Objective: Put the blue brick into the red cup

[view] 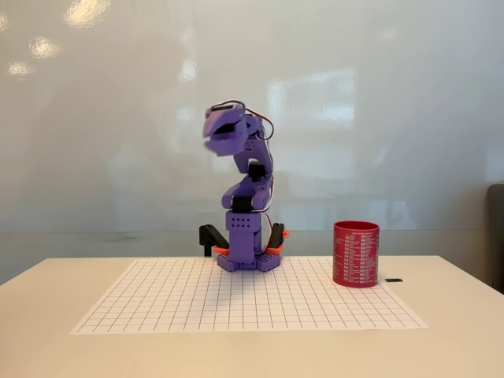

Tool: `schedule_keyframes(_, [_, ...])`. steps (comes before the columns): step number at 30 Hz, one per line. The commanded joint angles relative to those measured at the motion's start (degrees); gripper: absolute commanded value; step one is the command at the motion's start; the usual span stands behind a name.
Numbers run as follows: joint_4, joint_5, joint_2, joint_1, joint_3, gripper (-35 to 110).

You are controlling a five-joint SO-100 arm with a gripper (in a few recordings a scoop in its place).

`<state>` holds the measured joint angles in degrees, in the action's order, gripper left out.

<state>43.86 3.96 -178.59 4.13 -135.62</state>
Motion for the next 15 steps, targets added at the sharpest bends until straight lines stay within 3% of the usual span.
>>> schedule_keyframes(1, [5.3,-1.0,-8.2,-4.6,4.3,-1])
schedule_keyframes(7, [10.9,-3.2,-10.5,-11.4,-1.6,-1])
schedule_keyframes(15, [7.8,-4.7,-10.7,-21.6,-30.0,-1])
